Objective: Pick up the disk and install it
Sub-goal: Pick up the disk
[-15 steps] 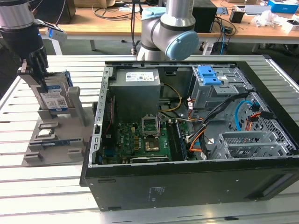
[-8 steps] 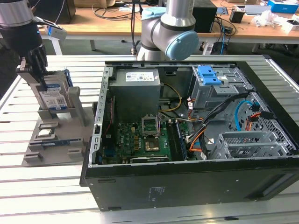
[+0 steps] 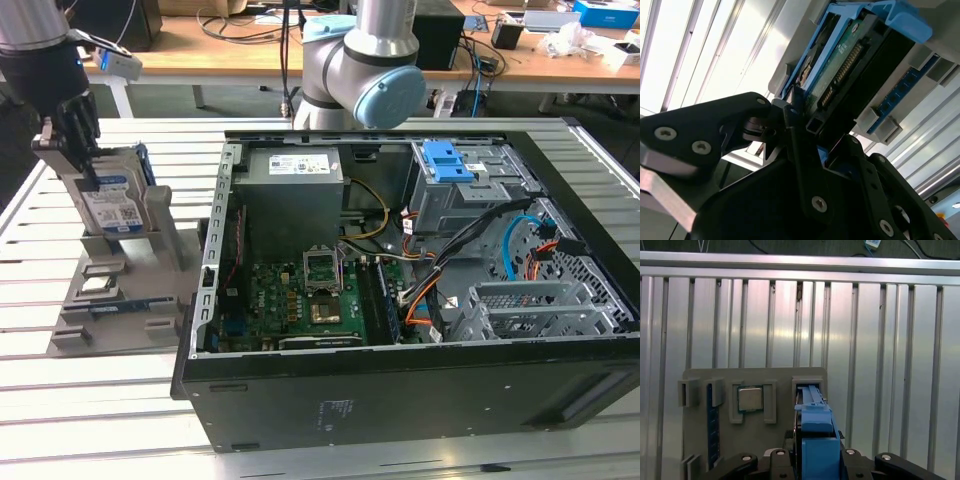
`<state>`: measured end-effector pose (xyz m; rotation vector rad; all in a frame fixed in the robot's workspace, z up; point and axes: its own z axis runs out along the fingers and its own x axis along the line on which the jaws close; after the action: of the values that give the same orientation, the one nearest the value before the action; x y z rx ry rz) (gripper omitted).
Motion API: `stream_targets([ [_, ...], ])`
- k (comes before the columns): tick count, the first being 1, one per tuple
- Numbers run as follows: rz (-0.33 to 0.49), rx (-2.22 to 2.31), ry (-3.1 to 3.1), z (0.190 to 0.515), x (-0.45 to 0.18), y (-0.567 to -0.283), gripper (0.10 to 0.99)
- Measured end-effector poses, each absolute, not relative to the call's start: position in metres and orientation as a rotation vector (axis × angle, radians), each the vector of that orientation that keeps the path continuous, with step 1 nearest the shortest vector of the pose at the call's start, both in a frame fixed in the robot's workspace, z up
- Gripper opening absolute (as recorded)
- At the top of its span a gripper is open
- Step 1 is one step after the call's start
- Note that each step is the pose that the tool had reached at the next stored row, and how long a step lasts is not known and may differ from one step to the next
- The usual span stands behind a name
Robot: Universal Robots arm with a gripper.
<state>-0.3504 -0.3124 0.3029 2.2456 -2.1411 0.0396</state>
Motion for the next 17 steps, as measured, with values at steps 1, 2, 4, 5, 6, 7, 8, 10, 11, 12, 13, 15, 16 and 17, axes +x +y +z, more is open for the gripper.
stream_targets([
  [1, 0.04, 2.245, -2.141, 0.3034, -0.3505, -0.3123, 0.365],
  [2, 0.04, 2.246, -2.141, 0.3038, -0.3505, -0.3124, 0.365],
  [4, 0.039, 2.245, -2.141, 0.3047, -0.3505, -0.3123, 0.365],
  [5, 0.039, 2.246, -2.141, 0.3051, -0.3505, -0.3124, 0.365],
  [6, 0.039, 2.245, -2.141, 0.3055, -0.3505, -0.3123, 0.365],
  [7, 0.04, 2.245, -2.141, 0.3061, -0.3505, -0.3123, 0.365],
  [8, 0.039, 2.245, -2.141, 0.3066, -0.3505, -0.3124, 0.365],
  [10, 0.04, 2.245, -2.141, 0.3088, -0.3505, -0.3123, 0.365],
  [11, 0.04, 2.245, -2.141, 0.3094, -0.3504, -0.3124, 0.365],
  [12, 0.04, 2.245, -2.141, 0.3099, -0.3505, -0.3124, 0.365],
  [13, 0.04, 2.245, -2.141, 0.3103, -0.3505, -0.3123, 0.365],
  [15, 0.039, 2.245, -2.141, 0.3112, -0.3505, -0.3123, 0.365],
  [16, 0.039, 2.245, -2.141, 0.3116, -0.3505, -0.3124, 0.365],
  [17, 0.04, 2.245, -2.141, 0.3123, -0.3505, -0.3124, 0.365],
])
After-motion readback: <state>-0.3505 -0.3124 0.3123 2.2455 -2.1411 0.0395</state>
